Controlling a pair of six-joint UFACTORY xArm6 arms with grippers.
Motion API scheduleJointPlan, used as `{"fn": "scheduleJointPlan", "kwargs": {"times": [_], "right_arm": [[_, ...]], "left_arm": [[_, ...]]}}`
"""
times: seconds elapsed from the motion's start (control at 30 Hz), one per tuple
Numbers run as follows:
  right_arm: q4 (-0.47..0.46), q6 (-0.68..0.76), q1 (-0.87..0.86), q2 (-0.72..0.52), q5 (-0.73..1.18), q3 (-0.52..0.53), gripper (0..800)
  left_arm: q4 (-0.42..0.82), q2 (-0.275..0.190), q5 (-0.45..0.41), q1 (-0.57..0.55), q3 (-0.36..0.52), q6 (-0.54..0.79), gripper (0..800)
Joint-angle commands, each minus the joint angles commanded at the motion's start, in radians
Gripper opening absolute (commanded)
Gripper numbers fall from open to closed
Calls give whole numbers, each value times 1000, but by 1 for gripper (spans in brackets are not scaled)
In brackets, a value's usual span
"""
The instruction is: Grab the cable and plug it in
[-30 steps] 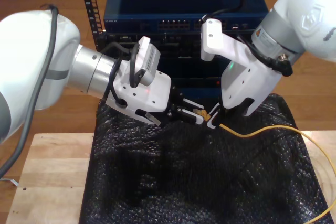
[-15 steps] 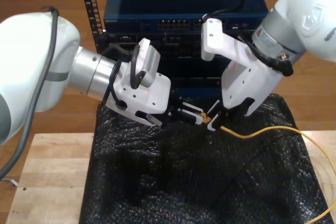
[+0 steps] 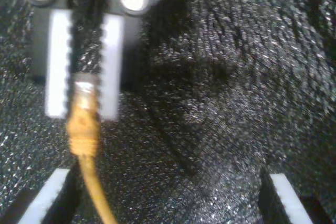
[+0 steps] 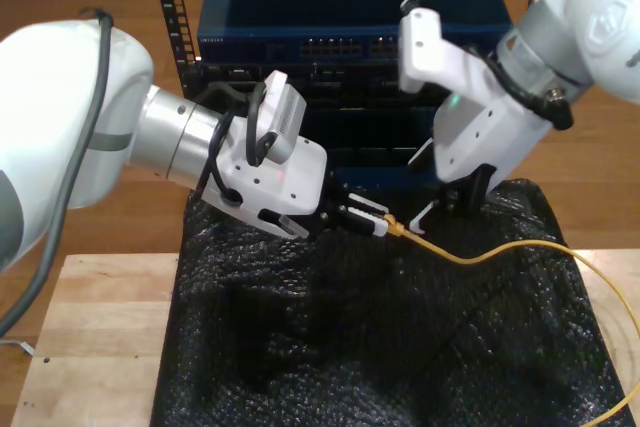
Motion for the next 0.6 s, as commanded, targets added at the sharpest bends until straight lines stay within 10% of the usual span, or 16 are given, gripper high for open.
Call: {"fn": "scheduleJointPlan", "kwargs": {"times": [0.6], "right_arm": [[92,-141,-34,-101,0,-14,797]], "left_arm": [[-8,68,130,152,-17,-132,1]]}}
